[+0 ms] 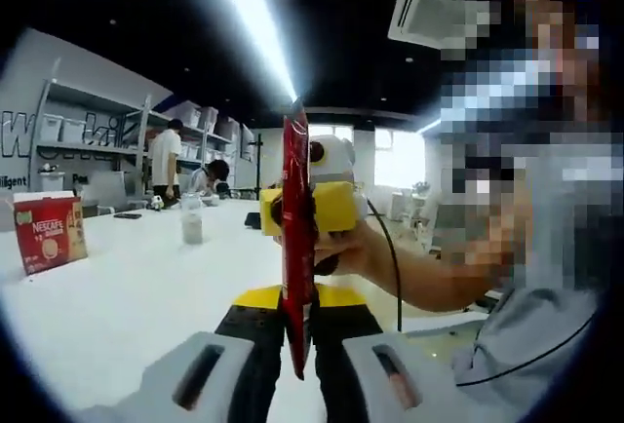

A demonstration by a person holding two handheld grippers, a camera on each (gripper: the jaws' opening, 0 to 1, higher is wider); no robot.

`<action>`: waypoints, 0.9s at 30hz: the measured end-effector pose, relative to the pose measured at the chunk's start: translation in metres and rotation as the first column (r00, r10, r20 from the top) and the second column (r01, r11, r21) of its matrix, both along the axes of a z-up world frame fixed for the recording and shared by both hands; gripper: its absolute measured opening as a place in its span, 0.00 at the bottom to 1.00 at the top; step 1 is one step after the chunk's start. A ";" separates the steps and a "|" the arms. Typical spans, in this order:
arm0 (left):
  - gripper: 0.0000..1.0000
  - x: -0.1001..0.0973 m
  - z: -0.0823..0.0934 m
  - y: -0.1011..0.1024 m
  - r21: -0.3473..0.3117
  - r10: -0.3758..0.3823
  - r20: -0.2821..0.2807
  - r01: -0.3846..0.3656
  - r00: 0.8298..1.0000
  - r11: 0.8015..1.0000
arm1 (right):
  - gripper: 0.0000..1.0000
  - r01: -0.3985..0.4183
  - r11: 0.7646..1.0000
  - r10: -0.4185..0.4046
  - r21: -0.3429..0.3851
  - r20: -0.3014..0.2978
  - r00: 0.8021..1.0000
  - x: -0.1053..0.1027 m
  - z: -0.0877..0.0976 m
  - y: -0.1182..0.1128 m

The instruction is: Tear open the coffee pouch, take out the coffee, and pour the coffee from the pouch into the cup

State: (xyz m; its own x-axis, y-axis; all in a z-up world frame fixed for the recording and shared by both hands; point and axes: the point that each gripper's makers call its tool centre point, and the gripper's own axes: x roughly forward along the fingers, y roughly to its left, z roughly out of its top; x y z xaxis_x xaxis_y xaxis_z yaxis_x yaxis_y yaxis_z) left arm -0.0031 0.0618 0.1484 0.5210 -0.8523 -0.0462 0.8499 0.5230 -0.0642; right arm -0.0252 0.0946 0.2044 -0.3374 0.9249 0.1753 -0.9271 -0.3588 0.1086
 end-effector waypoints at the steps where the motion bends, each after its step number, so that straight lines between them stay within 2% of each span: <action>1: 0.14 0.000 0.000 0.001 0.000 0.002 -0.002 -0.002 1.000 1.000 | 0.09 -0.001 1.000 0.001 0.000 -0.001 1.000 0.000 0.000 0.001; 5: 0.18 0.003 -0.003 0.012 0.016 0.032 0.007 -0.032 0.999 0.999 | 0.09 0.005 1.000 -0.005 -0.009 0.009 1.000 0.007 -0.001 0.004; 12: 0.17 -0.001 -0.012 0.021 0.025 0.057 0.006 -0.057 0.998 0.998 | 0.09 -0.022 0.999 0.022 -0.040 0.006 1.000 0.009 -0.005 0.010; 15: 0.13 -0.003 -0.011 0.025 0.023 0.067 0.012 -0.067 0.998 0.998 | 0.08 -0.041 0.998 0.042 -0.050 0.021 0.999 0.004 -0.006 0.015; 21: 0.12 -0.005 -0.007 0.030 0.041 0.074 0.024 -0.075 0.997 0.996 | 0.09 -0.058 0.997 0.060 -0.043 0.044 0.997 -0.001 -0.003 0.019; 25: 0.11 -0.005 -0.005 0.032 0.026 0.090 0.031 -0.091 0.995 0.996 | 0.09 -0.053 0.998 0.055 -0.032 0.068 0.996 -0.003 0.001 0.021; 27: 0.11 -0.005 -0.006 0.033 0.027 0.102 0.057 -0.103 0.993 0.994 | 0.09 -0.054 0.998 0.056 -0.027 0.080 0.995 -0.003 0.000 0.021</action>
State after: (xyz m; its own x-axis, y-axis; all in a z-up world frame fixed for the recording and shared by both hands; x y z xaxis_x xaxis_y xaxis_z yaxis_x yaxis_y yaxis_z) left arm -0.0077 0.0946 0.1422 0.6081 -0.7929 -0.0397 0.7934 0.6086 -0.0016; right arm -0.0284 0.1160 0.2040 -0.4004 0.9081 0.1224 -0.9119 -0.4080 0.0439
